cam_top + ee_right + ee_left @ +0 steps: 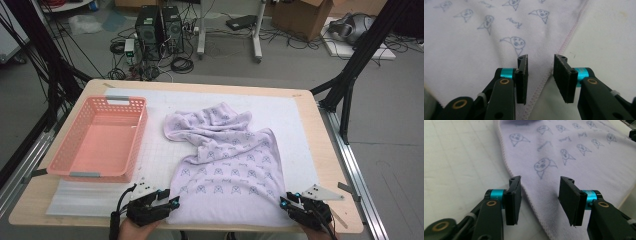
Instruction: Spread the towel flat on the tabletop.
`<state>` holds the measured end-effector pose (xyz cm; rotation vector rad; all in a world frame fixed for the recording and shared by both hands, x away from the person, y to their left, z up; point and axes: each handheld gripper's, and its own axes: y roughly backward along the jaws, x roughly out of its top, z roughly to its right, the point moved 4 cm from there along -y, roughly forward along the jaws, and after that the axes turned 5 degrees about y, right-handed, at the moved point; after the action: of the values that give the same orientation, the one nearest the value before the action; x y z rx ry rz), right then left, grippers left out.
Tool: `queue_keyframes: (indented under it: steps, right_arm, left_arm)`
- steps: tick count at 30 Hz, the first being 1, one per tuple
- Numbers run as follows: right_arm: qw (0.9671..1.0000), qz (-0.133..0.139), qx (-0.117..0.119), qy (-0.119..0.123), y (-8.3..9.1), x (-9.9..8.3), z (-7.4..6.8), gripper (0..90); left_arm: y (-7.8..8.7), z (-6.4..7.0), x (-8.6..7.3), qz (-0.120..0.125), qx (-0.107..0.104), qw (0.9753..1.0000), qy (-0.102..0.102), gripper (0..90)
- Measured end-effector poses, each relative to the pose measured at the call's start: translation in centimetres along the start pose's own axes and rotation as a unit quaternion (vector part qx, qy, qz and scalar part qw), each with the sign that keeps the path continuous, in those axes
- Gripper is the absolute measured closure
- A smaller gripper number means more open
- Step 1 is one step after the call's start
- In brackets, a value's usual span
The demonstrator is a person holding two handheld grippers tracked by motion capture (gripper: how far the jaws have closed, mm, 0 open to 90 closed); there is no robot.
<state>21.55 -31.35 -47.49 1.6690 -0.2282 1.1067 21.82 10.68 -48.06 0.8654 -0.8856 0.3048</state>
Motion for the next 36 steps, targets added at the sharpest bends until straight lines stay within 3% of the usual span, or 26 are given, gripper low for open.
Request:
queue_keyframes:
  steps: [1, 2, 6, 10, 14, 16, 18, 19, 21, 25, 27, 29, 30, 32, 36]
  right_arm:
    - [0.9998, -0.001, 0.019, -0.003, 0.1, -0.1, -0.1, 85.9]
    - [0.9998, -0.002, 0.022, 0.001, 0.2, -0.1, -0.2, 86.9]
    - [0.9994, -0.006, 0.033, 0.003, 1.1, -0.6, -0.6, 88.1]
    - [0.9988, -0.004, 0.049, 0.001, 2.6, -1.6, -1.3, 88.3]
    - [0.9979, -0.008, 0.064, 0.002, 4.0, -2.7, -2.1, 88.3]
    - [0.9975, -0.015, 0.068, 0.001, 4.0, -3.1, -2.6, 85.0]
    - [0.9984, -0.009, 0.056, -0.001, 3.8, -2.8, -2.5, 65.9]
    - [0.9987, 0.002, 0.05, -0.004, 3.7, -2.4, -2.3, 62.9]
    - [0.9994, 0.014, 0.032, -0.002, 3.2, -1.4, -1.7, 57.1]
    - [0.9999, 0.017, 0.0, -0.003, 1.1, 0.2, -0.5, 57.4]
    - [0.9999, 0.012, -0.01, -0.007, -0.2, 0.7, 0.2, 59.8]
    - [0.9999, 0.0, -0.009, -0.012, -1.2, 0.9, 0.6, 67.3]
    - [0.9999, 0.003, -0.008, -0.014, -1.2, 1.1, 0.7, 75.1]
    - [0.9998, 0.002, 0.012, -0.014, -1.1, 1.0, 0.6, 87.2]
    - [0.9997, -0.003, 0.024, -0.006, -0.2, 0.3, 0.0, 88.4]
  left_arm:
    - [0.1, 0.3, -0.2, -0.003, 0.012, 0.9998, -0.017, 70.9]
    - [0.2, 0.4, -0.2, -0.009, 0.013, 0.9996, -0.022, 85.2]
    - [1.2, 0.6, -0.8, -0.017, 0.013, 0.9997, -0.007, 87.0]
    - [3.7, 0.9, -2.2, -0.016, 0.0, 0.9999, 0.002, 87.0]
    - [5.3, 1.7, -4.1, -0.026, -0.017, 0.9995, -0.005, 86.6]
    - [5.3, 1.9, -4.3, -0.018, -0.019, 0.9995, -0.015, 80.2]
    - [4.7, 1.5, -3.4, 0.003, -0.002, 0.9999, -0.016, 54.4]
    - [4.4, 1.2, -2.8, 0.01, 0.0, 0.9999, -0.009, 50.7]
    - [3.7, 0.8, -1.4, 0.024, 0.002, 0.9997, -0.006, 49.1]
    - [1.4, -0.1, 1.1, 0.025, 0.012, 0.9996, -0.001, 48.7]
    - [0.1, -0.4, 1.7, 0.012, 0.007, 0.9999, 0.001, 51.3]
    - [-1.2, -0.5, 1.6, -0.018, 0.006, 0.9998, 0.003, 56.2]
    - [-1.3, -0.5, 1.5, -0.012, 0.017, 0.9997, -0.012, 63.8]
    - [-1.0, -0.8, 1.4, -0.015, 0.026, 0.9995, -0.009, 82.5]
    - [0.1, -0.6, 0.6, -0.013, 0.028, 0.9995, -0.003, 85.9]
